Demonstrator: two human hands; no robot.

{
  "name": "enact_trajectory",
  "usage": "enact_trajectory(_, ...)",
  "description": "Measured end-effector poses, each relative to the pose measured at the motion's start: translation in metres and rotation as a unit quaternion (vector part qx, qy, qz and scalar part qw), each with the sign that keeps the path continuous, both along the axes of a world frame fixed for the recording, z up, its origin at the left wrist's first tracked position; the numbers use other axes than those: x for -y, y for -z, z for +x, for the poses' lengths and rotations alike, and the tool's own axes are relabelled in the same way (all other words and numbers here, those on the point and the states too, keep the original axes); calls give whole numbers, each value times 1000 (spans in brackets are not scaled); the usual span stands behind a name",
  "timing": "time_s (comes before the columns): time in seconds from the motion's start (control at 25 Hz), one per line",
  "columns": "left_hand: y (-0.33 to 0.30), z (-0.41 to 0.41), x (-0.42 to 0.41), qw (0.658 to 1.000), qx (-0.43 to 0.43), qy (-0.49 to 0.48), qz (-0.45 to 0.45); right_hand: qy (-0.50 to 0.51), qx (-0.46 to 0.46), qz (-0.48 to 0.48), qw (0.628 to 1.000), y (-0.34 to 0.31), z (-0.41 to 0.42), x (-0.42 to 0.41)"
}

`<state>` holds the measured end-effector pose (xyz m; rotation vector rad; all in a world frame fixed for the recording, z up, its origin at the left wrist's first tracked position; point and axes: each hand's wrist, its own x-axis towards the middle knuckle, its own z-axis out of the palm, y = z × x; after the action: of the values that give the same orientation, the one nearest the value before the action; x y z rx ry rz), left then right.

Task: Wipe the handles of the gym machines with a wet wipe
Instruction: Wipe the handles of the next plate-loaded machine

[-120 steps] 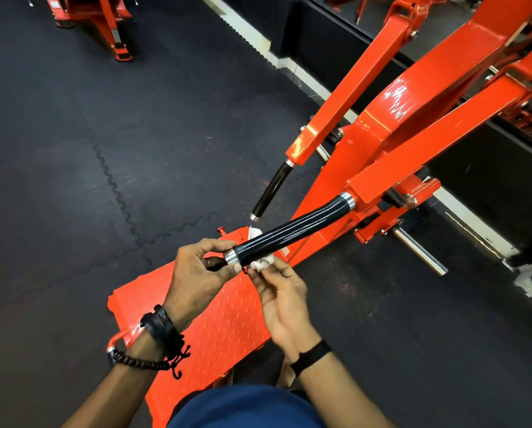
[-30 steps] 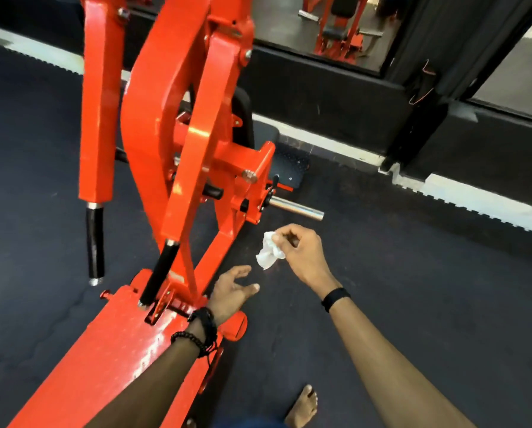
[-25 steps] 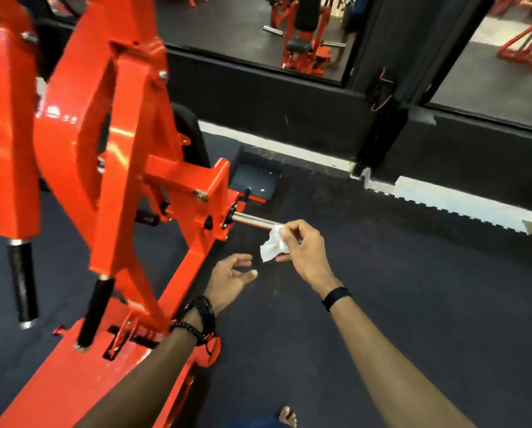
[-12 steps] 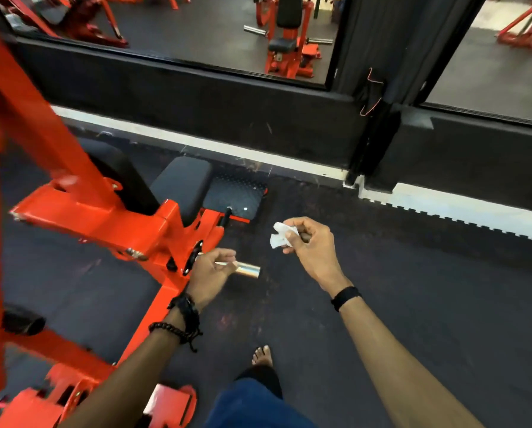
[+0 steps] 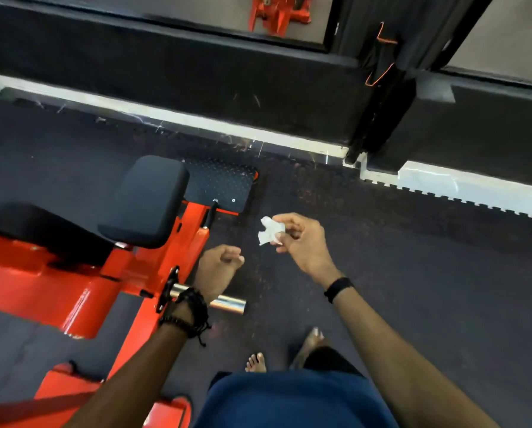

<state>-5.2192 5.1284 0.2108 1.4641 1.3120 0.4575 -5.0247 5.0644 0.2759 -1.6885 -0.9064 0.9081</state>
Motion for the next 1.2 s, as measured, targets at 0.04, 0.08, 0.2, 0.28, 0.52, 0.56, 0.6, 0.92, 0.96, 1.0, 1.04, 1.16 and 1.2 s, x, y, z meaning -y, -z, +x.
enact_trajectory(0.04,7,5,-10,1000,-12,-4,-11,-2,-1,-15,1000,8,8,-13)
enact_trajectory(0.08,12,11,-20,999,-27,-14,-22,-5,0,-23,1000,15,18,-26)
enact_trajectory(0.2,31,31,-52,996,-60,-43,-39,-26,12,-16,999,32,53,-76)
enact_trajectory(0.28,43,49,-80,994,-88,-66,-30,-61,30,-14,998,41,81,-118)
enact_trajectory(0.52,42,102,-142,963,-260,-63,-39,-185,98,-40,977,52,145,-226)
enact_trajectory(0.56,44,111,-151,955,-283,-73,-51,-214,106,-61,969,60,150,-245)
enact_trajectory(0.6,46,118,-158,950,-295,-82,-66,-244,114,-79,960,67,151,-262)
enact_trajectory(0.92,138,125,-238,902,-406,-103,-105,-337,117,-167,919,181,112,-385)
enact_trajectory(0.96,165,120,-253,900,-414,-111,-79,-331,109,-182,920,213,108,-398)
enact_trajectory(1.0,199,113,-268,893,-435,-103,-56,-325,101,-194,920,248,105,-413)
enact_trajectory(1.04,237,104,-282,884,-457,-86,-49,-330,99,-203,917,286,100,-427)
enact_trajectory(1.16,361,80,-313,851,-519,-29,-83,-335,108,-223,909,408,86,-457)
enact_trajectory(1.2,391,72,-320,836,-539,-22,-101,-338,104,-221,909,438,77,-467)
